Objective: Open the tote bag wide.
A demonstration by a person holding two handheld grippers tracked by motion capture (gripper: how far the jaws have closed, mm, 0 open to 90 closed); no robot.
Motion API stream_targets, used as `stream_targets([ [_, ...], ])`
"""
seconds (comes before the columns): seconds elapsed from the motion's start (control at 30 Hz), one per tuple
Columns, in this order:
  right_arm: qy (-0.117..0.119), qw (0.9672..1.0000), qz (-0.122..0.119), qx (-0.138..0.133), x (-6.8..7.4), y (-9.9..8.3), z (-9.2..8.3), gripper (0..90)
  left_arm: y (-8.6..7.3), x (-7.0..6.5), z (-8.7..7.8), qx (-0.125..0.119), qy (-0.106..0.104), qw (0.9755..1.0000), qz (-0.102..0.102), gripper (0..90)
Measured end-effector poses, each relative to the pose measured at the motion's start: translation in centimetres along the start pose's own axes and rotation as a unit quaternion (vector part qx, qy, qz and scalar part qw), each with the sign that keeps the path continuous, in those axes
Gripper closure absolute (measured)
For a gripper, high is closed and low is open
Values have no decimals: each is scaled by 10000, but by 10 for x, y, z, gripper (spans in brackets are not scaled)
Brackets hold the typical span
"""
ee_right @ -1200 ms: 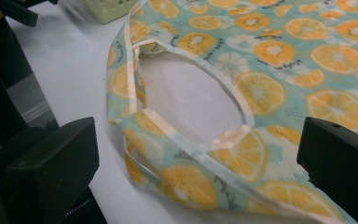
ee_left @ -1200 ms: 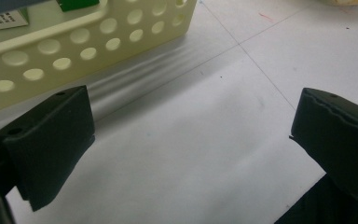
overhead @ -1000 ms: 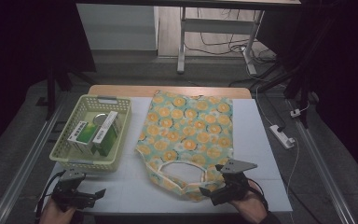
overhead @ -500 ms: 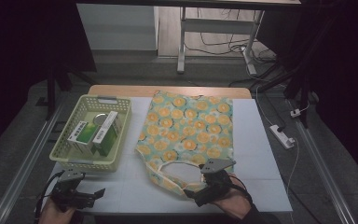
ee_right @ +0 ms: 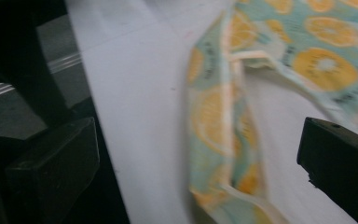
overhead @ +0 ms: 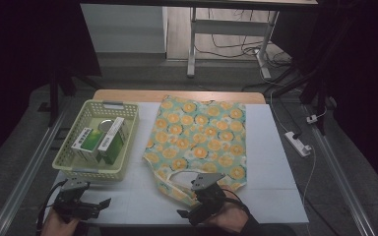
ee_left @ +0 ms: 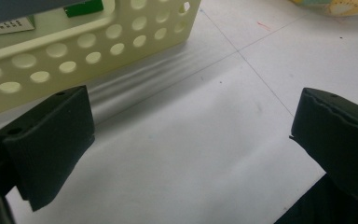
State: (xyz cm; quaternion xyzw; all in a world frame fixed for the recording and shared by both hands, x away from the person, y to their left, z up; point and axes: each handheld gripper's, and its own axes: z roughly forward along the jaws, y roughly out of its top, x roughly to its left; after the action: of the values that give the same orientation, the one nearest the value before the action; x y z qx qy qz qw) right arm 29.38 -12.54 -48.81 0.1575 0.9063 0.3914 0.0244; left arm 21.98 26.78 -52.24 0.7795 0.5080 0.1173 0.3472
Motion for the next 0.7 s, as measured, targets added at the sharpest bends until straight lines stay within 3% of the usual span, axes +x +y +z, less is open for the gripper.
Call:
stream_targets([
  [0.23,110,9995,-177,223,7,-1,15,33,0,0,0,13,-11,10000,0,0],
  [0.3,119,9989,-241,389,6,-4,21,118,0,0,0,21,-16,10000,16,0],
  [0.47,129,9983,-219,523,0,-8,26,217,0,-1,1,31,-3,10000,27,0],
  [0.53,46,9977,-249,630,-4,-11,27,365,0,-1,1,44,-2,10000,37,0],
  [0.57,46,9977,-249,630,-4,-11,27,365,1,-1,1,52,5,10000,44,0],
  [0.67,-89,9947,-469,908,-5,-14,29,518,1,-1,1,71,2,10000,56,0],
  [0.7,-163,9947,-473,899,-6,-14,29,651,1,-1,1,71,1,10000,58,0],
])
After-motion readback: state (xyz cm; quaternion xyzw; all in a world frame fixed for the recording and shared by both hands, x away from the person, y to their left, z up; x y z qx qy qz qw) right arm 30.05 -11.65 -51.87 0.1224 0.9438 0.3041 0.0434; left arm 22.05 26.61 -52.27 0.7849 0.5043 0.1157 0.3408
